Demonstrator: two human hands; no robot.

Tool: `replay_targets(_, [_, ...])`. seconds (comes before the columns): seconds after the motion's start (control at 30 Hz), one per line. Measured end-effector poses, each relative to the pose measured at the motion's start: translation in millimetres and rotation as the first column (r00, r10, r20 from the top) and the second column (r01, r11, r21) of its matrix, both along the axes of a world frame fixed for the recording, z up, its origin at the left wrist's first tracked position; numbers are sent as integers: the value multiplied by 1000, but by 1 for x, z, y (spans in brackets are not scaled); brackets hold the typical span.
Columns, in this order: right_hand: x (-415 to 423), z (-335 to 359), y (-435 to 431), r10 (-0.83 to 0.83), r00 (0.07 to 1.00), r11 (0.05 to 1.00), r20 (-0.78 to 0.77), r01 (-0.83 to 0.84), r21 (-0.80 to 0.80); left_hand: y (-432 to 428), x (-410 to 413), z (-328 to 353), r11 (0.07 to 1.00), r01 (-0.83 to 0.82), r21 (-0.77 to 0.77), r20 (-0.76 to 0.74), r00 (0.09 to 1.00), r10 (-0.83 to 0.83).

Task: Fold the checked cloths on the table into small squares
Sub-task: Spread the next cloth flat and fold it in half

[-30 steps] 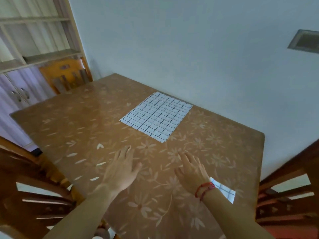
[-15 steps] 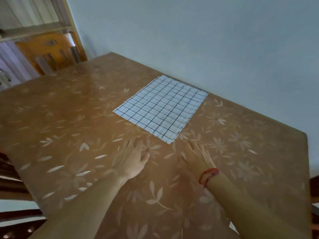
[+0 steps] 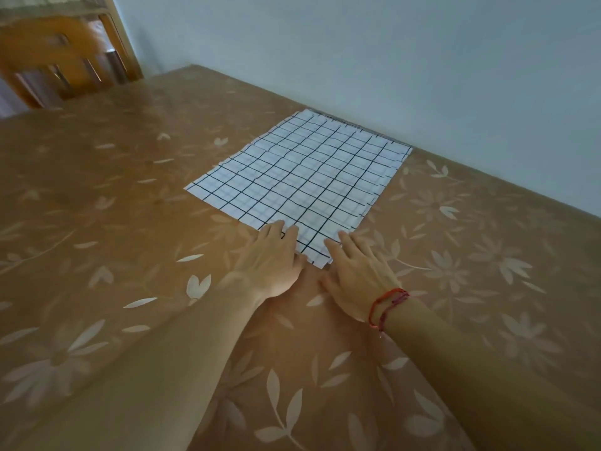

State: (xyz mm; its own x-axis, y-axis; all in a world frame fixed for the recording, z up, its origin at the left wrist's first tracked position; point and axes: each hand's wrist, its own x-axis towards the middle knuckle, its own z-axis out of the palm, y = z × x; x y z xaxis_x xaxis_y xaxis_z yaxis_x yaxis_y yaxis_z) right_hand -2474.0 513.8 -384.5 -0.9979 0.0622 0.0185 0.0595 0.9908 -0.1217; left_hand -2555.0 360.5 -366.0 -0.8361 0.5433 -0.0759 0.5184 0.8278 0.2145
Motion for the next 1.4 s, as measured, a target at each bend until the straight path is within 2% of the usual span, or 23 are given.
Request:
replay_targets(0.17, [-4, -8, 1, 52, 998, 997, 36, -54, 54, -6, -4, -19, 999, 44, -27, -37, 998, -45])
replay_targets(0.37, [1, -3, -2, 57, 998, 995, -9, -56, 81, -7, 0, -26, 994, 98, 57, -213, 973, -84])
replay_targets(0.5, [8, -5, -3, 38, 997, 997, -70, -33, 70, -13, 8, -27, 985, 134, 111, -261, 960, -101])
replay_targets(0.7, [27, 3, -14, -11, 991, 999, -132, 7, -32, -26, 29, -19, 945, 131, 300, -268, 962, -48])
replay_targets(0.93, [65, 20, -34, -80, 986, 995, -146, 69, -77, -46, 83, 18, 869, -44, 494, -164, 976, 142])
replay_targets(1.0, [75, 28, -38, -113, 982, 989, -154, 97, -107, -51, 102, 26, 843, -46, 536, -146, 978, 146])
replay_targets(1.17, [103, 53, -48, -109, 966, 981, -234, 66, -184, -69, 146, 52, 835, -7, 549, -142, 985, 101])
replay_targets(1.3, [129, 72, -61, -124, 966, 949, -226, 48, -312, -91, 175, 67, 850, 62, 524, -183, 982, 41])
replay_targets(1.4, [155, 84, -72, -129, 969, 921, -209, 39, -388, -113, 196, 74, 875, 52, 481, -160, 987, 29])
